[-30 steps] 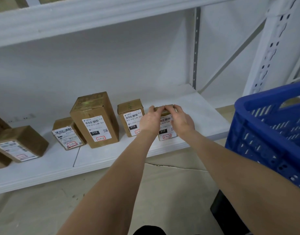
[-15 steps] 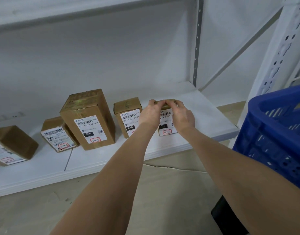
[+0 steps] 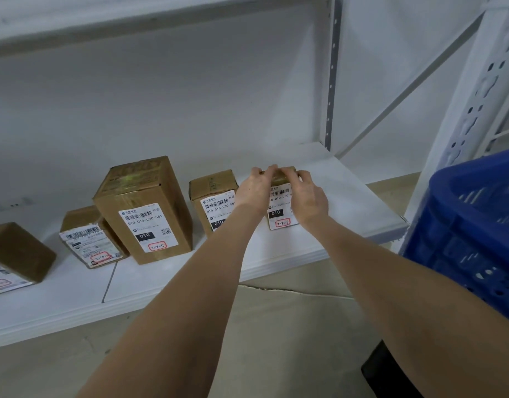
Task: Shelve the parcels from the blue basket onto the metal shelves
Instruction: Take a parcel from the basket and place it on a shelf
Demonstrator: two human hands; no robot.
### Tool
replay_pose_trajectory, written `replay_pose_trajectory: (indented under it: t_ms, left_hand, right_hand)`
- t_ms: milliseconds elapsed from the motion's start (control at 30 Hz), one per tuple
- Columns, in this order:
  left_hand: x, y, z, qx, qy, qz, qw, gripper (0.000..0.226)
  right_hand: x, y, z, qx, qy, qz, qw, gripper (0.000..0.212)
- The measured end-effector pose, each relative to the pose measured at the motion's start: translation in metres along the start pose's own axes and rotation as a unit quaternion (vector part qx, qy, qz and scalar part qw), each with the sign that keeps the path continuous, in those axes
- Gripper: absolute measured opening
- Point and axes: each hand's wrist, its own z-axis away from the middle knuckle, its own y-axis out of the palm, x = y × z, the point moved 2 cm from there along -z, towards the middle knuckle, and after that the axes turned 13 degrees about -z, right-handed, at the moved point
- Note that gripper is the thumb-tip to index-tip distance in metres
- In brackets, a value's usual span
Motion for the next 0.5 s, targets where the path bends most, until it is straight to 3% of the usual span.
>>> replay_pose_trajectory:
  t_ms: [333,500]
  left_hand:
    - [-0.005,-0.013,0.007,0.032,-0.025,-0.013,0.999,0.075]
    - [-0.005,-0.029,0.014,0.035,-0.038,-0.039,0.998,0.068]
  right_hand:
    - [-0.003,-0.012,0.005,0.018,0.052,0.049,0.997,0.093]
    - [0.004,-0.022,0.007,0.017,0.064,0.057,0.996,0.095]
